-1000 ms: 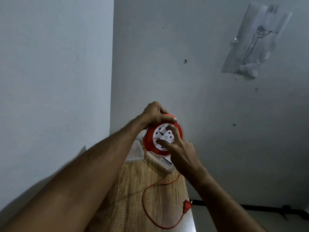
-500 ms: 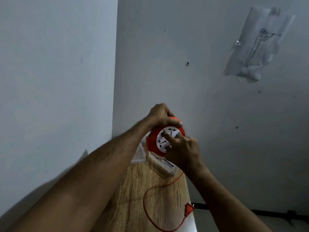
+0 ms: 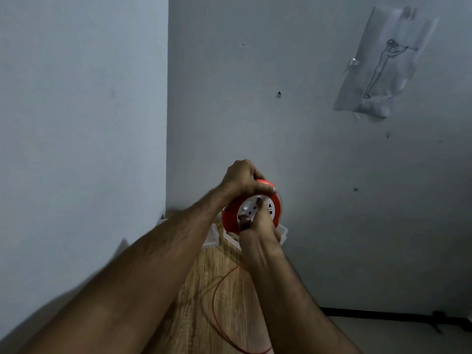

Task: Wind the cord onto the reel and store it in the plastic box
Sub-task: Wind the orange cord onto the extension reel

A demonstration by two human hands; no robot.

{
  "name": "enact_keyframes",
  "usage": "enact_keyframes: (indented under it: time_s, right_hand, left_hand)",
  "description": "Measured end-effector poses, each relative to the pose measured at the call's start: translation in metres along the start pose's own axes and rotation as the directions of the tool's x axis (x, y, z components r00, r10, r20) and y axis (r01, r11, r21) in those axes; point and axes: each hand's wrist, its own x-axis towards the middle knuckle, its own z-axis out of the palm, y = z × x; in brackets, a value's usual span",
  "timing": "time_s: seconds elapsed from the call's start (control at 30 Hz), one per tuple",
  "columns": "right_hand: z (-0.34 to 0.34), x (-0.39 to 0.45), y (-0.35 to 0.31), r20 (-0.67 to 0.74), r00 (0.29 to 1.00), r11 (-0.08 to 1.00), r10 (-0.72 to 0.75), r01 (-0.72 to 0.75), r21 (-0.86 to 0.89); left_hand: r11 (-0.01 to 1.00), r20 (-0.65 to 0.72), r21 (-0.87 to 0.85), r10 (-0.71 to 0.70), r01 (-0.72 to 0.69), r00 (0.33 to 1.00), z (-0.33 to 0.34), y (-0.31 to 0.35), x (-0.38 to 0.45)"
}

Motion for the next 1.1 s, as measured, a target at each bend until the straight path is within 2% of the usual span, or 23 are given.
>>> enact_keyframes:
  time_s: [0.1,0.17,0.2,0.23,0.27,0.3,0.33,0.37,0.4,0.43,0.47,0.5,0.53,0.73,0.83,0.93,1.0,1.1]
  right_hand:
    - [-0.005,-0.009,-0.012,0.085,0.996,1.0,0.018,-0.017,-0.017]
    - [-0.014,-0.01,-0.014,0.157,0.988,0.99,-0.002,0.025,-0.142]
    - [-0.019,-0.01,-0.013,0.202,0.974,0.957,-0.108,0.157,-0.245]
    - [-0.023,-0.009,-0.013,0.269,0.912,0.844,-0.309,0.394,-0.365]
    - [-0.03,-0.006,-0.014,0.396,0.742,0.582,-0.541,0.67,-0.461]
    - [-0.037,-0.001,-0.017,0.58,0.459,0.192,-0.673,0.866,-0.462]
    - [-0.044,0.007,-0.022,0.766,0.16,-0.203,-0.622,0.912,-0.356]
    - [-0.051,0.012,-0.027,0.894,-0.058,-0.505,-0.444,0.841,-0.197]
    - [-0.056,0.018,-0.03,0.957,-0.146,-0.671,-0.25,0.739,-0.063]
    - [-0.06,0.021,-0.034,0.986,-0.123,-0.735,-0.114,0.678,0.0]
    - [-0.062,0.024,-0.038,0.997,-0.058,-0.759,-0.05,0.651,0.0]
    - [-0.063,0.026,-0.042,1.0,-0.001,-0.774,-0.024,0.633,-0.018]
    - [-0.063,0.027,-0.045,1.0,0.025,-0.794,-0.013,0.608,-0.025]
    - [-0.06,0.029,-0.055,0.994,-0.046,-0.902,0.095,0.418,0.106]
    - [-0.056,0.033,-0.056,0.983,-0.074,-0.918,0.168,0.352,0.183]
    - [-0.053,0.04,-0.06,0.965,-0.133,-0.925,0.228,0.279,0.257]
    - [-0.05,0.043,-0.06,0.962,-0.165,-0.922,0.216,0.289,0.256]
    - [-0.045,0.042,-0.054,0.982,-0.179,-0.897,0.056,0.422,0.128]
  left_hand:
    - [0.999,0.021,-0.041,-0.026,0.026,0.999,-0.008,-0.002,0.002]
    - [0.996,0.031,-0.079,-0.049,0.052,0.998,-0.013,-0.007,0.003]
    - [0.992,0.026,-0.108,-0.066,0.068,0.997,-0.014,-0.01,0.003]
    - [0.986,0.02,-0.14,-0.085,0.087,0.996,-0.014,-0.012,0.002]
    - [0.98,0.019,-0.168,-0.102,0.104,0.995,-0.015,-0.014,0.002]
    - [0.977,0.023,-0.184,-0.11,0.113,0.994,-0.016,-0.016,0.002]
    - [0.976,0.03,-0.187,-0.11,0.114,0.993,-0.017,-0.016,0.002]
    - [0.976,0.036,-0.186,-0.108,0.113,0.993,-0.018,-0.016,0.001]
    - [0.976,0.041,-0.185,-0.107,0.113,0.993,-0.019,-0.015,0.001]
    - [0.975,0.048,-0.189,-0.108,0.115,0.993,-0.019,-0.015,0.001]
    - [0.974,0.056,-0.195,-0.11,0.119,0.992,-0.02,-0.014,0.001]
    - [0.972,0.064,-0.2,-0.112,0.122,0.992,-0.019,-0.014,0.001]
    - [0.971,0.072,-0.202,-0.112,0.125,0.991,-0.018,-0.013,0.001]
    - [0.98,0.116,-0.162,-0.097,0.115,0.988,-0.017,-0.008,0.003]
    - [0.983,0.128,-0.146,-0.094,0.112,0.987,-0.018,-0.009,0.001]
    - [0.986,0.116,-0.122,-0.1,0.114,0.988,-0.018,-0.01,0.0]
    - [0.991,0.09,-0.093,-0.091,0.1,0.992,-0.016,-0.009,-0.001]
    - [0.992,0.056,-0.078,-0.095,0.1,0.994,-0.013,-0.008,-0.002]
